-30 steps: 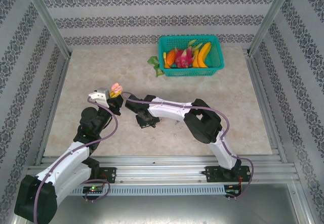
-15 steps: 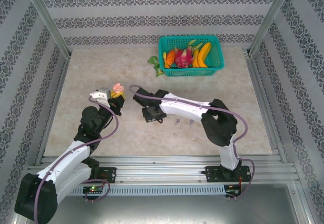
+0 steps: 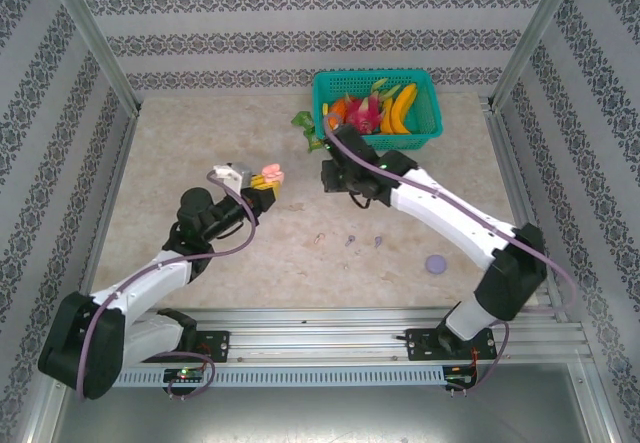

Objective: Insert the wireless bluetooth earbuds into the charging case

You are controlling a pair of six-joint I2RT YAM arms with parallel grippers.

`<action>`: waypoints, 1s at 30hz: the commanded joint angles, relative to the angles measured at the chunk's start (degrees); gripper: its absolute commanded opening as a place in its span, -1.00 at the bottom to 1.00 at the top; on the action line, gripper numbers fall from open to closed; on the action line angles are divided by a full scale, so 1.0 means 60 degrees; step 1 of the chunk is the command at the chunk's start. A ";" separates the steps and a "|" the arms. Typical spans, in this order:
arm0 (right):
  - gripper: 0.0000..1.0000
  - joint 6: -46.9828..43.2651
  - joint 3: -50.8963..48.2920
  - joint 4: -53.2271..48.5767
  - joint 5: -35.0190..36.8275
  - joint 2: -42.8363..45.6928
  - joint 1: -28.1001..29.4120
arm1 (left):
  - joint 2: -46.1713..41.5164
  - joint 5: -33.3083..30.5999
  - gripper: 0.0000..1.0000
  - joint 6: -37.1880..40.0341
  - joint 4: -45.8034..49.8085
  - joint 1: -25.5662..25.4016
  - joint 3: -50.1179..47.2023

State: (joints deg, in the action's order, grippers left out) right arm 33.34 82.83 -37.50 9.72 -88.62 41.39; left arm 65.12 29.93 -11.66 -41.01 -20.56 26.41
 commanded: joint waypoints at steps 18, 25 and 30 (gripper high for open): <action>-0.62 -0.2081 -0.1774 0.3741 -0.1382 0.3392 -0.0638 | 0.3089 -0.2217 -1.00 0.2977 -0.2256 -0.2581 0.2837; -0.62 -0.2328 -0.2007 0.3848 -0.2021 0.3828 -0.0631 | 0.3114 -0.1546 -1.00 0.4118 -0.1237 -0.2915 0.3606; -0.62 -0.2488 -0.2422 0.4069 -0.2336 0.4176 -0.0637 | 0.2973 -0.1304 -1.00 0.4370 -0.1068 -0.2945 0.3778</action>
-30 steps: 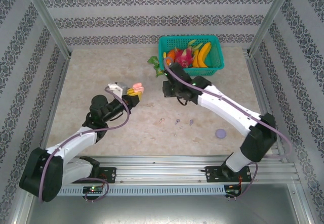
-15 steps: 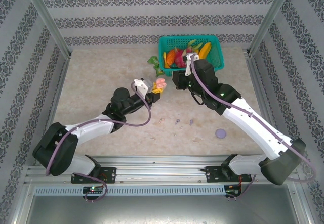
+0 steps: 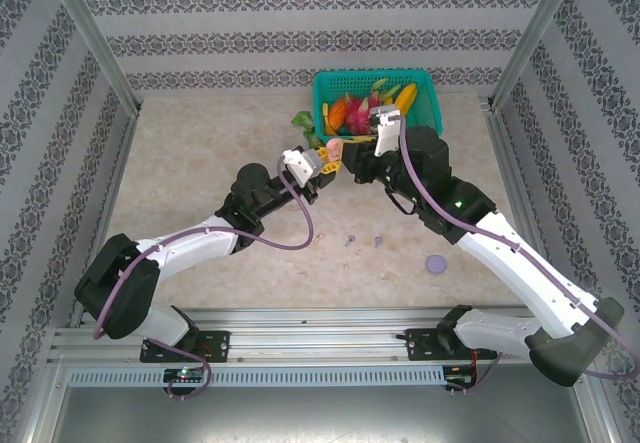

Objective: Insert the wireless bluetooth earbuds into the charging case

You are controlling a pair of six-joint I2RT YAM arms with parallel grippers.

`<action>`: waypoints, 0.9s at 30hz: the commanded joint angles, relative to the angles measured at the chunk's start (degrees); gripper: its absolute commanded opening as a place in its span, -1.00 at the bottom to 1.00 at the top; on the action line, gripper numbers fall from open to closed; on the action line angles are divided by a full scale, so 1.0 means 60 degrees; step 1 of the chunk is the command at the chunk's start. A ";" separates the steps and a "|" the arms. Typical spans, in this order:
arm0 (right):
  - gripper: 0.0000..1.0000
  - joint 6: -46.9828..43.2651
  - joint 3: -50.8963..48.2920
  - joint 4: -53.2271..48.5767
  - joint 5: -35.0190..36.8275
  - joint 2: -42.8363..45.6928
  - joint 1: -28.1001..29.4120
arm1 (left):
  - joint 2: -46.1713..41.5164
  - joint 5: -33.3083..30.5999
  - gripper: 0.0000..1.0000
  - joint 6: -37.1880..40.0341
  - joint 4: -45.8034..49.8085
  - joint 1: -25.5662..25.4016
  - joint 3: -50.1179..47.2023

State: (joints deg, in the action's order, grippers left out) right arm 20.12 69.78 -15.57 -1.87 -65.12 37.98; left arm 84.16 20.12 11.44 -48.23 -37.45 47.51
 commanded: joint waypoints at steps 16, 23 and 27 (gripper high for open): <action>-0.63 -0.0299 -0.0759 0.0869 -0.0832 0.0426 -0.0118 | -0.0549 0.0767 -1.00 0.0643 0.0598 -0.0225 0.0411; -0.63 -0.0218 -0.0775 0.1023 -0.0811 0.0296 -0.0251 | -0.0682 0.0821 -1.00 0.0542 0.0582 -0.0277 0.0399; -0.63 -0.0175 -0.0830 0.1081 -0.0827 0.0234 -0.0302 | -0.0778 0.0865 -1.00 0.0503 0.0567 -0.0280 0.0398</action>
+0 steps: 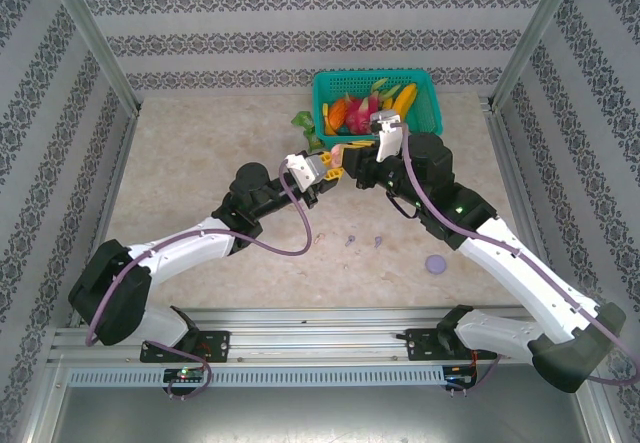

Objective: Insert the wireless bluetooth earbuds into the charging case

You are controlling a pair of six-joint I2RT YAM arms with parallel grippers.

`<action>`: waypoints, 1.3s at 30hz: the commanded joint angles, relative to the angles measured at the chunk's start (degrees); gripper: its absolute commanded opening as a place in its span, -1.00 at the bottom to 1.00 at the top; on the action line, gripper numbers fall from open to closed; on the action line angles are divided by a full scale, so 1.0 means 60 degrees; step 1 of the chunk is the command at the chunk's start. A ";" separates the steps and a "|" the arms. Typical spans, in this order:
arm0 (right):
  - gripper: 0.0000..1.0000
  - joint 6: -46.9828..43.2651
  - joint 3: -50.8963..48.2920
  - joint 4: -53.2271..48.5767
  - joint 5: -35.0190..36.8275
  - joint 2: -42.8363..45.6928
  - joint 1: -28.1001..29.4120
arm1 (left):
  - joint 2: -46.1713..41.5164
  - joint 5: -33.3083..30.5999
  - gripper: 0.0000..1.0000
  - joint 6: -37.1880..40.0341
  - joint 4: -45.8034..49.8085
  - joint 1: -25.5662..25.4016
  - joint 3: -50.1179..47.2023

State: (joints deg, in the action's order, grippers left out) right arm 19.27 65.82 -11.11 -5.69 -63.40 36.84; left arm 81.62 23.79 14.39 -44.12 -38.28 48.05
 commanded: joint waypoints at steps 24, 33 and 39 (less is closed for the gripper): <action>-0.64 0.0247 -0.0439 0.0624 -0.0225 0.0039 -0.0236 | -0.0281 0.0354 -1.00 -0.0216 -0.0132 -0.0233 0.0500; -0.64 0.0159 -0.0292 0.0469 -0.0059 0.0359 -0.0334 | -0.0158 0.0371 -1.00 -0.0275 -0.0161 -0.0241 0.0467; -0.65 0.0346 -0.0306 0.0595 -0.0319 0.0303 -0.0332 | -0.0118 0.0395 -1.00 -0.0308 -0.0161 -0.0241 0.0510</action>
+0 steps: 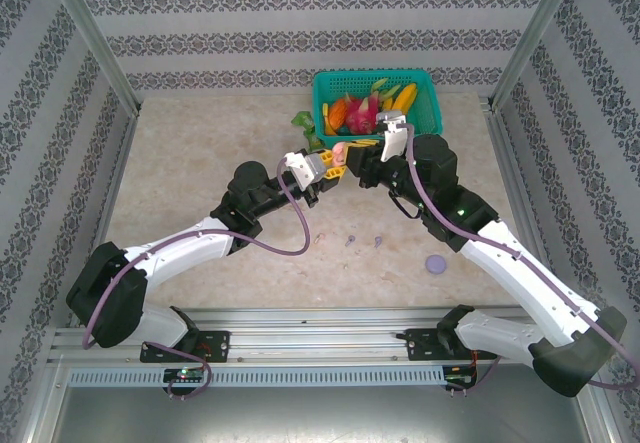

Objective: Insert the wireless bluetooth earbuds into the charging case

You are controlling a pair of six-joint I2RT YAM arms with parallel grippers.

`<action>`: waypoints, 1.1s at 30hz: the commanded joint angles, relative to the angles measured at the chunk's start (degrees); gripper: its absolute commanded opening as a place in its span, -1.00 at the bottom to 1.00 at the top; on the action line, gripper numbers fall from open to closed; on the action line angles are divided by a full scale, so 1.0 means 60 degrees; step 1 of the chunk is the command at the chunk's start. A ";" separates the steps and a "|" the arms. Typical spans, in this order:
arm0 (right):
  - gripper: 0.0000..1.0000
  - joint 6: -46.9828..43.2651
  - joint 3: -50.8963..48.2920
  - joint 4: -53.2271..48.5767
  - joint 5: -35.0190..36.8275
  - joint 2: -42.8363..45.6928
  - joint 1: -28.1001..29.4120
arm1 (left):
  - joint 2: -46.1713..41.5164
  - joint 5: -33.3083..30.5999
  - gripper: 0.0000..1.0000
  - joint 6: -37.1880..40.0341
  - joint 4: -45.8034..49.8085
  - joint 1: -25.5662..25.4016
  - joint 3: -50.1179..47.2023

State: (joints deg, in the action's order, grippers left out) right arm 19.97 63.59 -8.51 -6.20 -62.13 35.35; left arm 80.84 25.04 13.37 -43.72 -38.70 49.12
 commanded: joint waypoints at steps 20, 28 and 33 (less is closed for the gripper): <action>-0.67 0.0444 -0.0253 0.0316 -0.0493 -0.0020 0.0024 | 0.0084 0.0175 -1.00 -0.0150 -0.0169 -0.0172 0.0441; -0.68 0.0413 -0.0297 0.0274 -0.0534 -0.0080 0.0133 | 0.0098 0.0173 -1.00 -0.0184 -0.0183 -0.0174 0.0470; -0.69 0.0119 -0.0230 0.0020 -0.0726 -0.0187 0.0175 | 0.0081 0.0158 -1.00 -0.0177 -0.0190 -0.0179 0.0486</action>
State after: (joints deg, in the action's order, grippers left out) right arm 22.04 62.46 -7.25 -8.51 -62.41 35.51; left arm 81.12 25.02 13.06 -43.44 -38.76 49.76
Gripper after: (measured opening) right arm 0.157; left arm 0.210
